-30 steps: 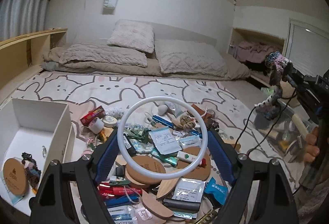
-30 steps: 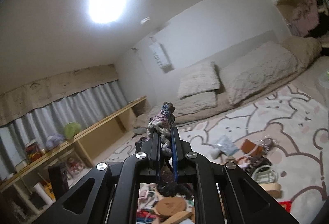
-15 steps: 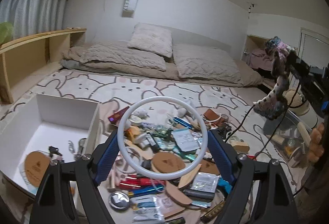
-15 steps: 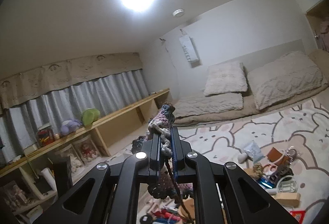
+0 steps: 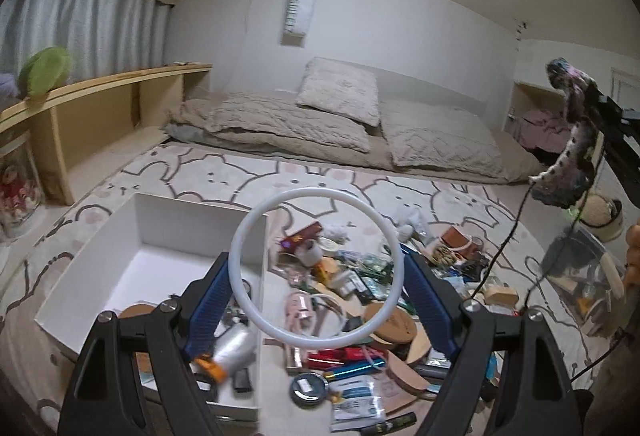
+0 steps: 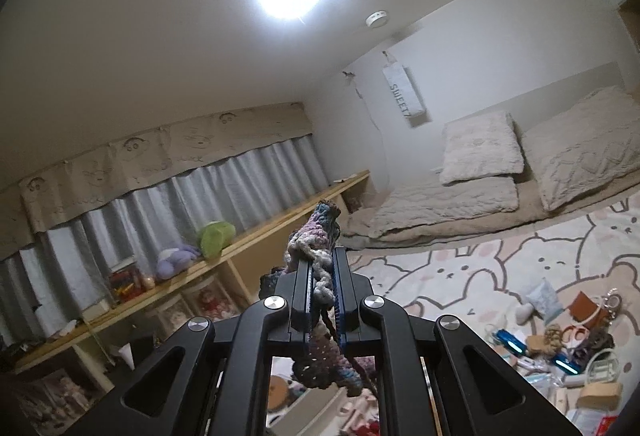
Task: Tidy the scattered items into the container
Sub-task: 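Carry the hair band in the right tool over the white box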
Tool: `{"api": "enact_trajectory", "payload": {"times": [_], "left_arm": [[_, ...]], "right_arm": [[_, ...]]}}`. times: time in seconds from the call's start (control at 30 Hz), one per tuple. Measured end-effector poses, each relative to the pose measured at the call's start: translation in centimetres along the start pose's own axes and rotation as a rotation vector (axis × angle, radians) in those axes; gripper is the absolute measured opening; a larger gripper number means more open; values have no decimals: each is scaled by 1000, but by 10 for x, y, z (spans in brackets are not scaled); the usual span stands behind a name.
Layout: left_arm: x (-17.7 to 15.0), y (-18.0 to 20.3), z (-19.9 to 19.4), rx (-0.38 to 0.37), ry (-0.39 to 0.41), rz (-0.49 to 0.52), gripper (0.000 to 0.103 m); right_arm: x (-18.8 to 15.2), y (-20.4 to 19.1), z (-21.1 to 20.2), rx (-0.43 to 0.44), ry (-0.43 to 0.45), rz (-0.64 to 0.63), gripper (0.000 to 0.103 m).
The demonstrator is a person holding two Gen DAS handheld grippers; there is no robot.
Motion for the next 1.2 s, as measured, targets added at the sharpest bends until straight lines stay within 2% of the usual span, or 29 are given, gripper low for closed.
{"api": "enact_trajectory", "payload": {"times": [0.4, 0.73, 1.2], "left_arm": [[-4, -71, -13, 79, -25, -49, 84], [-35, -117, 5, 156, -131, -41, 84], [-77, -143, 44, 200, -287, 23, 84]], "right_arm": [[5, -27, 33, 48, -65, 31, 10], [8, -69, 59, 113, -96, 9, 10], [1, -114, 95, 168, -142, -22, 10]]}}
Point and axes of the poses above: each gripper's, at about its wrist camera, not at the fingertips, and z roughly the way its jaws point, y to its right, x to its top, the point moved 5 cm from there along z, roughly the way its jaws point, and after that the axes turned 10 degrees about z, right-handed, at the moved point
